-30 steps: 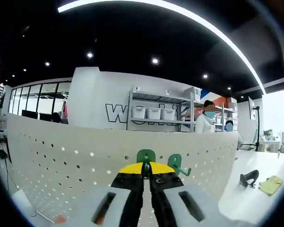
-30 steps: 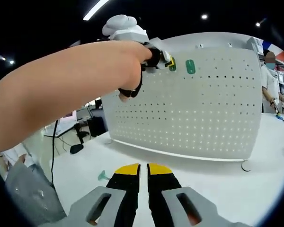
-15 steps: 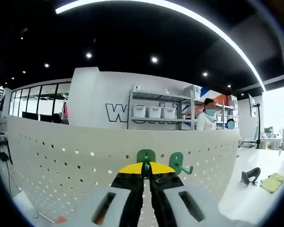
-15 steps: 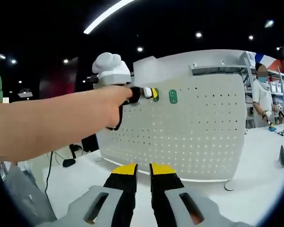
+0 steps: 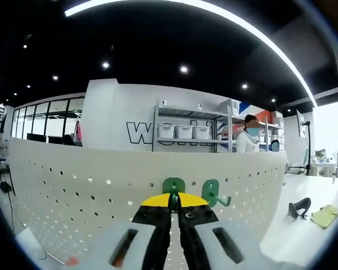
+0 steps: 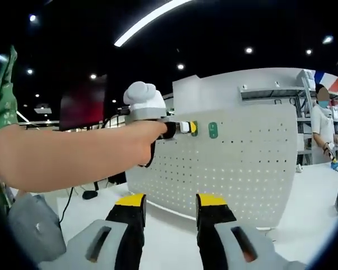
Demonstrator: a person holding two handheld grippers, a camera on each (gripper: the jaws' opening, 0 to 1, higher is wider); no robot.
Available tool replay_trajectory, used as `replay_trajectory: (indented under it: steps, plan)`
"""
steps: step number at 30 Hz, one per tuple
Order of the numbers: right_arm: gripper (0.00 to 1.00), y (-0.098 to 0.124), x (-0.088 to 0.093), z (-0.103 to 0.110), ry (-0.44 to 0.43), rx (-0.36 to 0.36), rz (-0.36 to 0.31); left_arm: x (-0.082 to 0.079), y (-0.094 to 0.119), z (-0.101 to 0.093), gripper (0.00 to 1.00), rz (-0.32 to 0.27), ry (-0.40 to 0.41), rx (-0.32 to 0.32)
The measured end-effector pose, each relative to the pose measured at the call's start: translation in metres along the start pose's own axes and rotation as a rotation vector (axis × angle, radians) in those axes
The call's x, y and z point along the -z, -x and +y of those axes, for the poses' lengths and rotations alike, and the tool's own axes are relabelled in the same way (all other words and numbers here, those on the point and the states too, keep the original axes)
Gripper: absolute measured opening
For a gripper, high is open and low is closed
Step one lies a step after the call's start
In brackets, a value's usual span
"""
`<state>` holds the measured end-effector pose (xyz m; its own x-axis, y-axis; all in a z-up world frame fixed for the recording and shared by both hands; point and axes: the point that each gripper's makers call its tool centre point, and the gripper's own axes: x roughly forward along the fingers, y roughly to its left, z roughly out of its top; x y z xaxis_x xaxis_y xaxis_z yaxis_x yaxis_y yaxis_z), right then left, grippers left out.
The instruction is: Insert the hook assembly into the mounting plate slot until the hook locks in place.
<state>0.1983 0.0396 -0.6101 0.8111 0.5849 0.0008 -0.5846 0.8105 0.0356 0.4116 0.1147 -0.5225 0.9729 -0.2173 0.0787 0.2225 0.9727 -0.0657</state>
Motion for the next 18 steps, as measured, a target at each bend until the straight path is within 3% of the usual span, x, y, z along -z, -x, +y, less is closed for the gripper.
replay_trajectory:
  steps: [7,18]
  plan:
    - [0.45,-0.0014,-0.0008,0.0016,0.009,-0.011,-0.003,-0.0002,-0.0005,0.0004,0.03,0.0,0.001,-0.005]
    - [0.43,-0.0002,0.0041,0.0013,0.011,-0.011,0.016,0.0016,-0.0029,0.0002,0.03,0.0,0.004,-0.013]
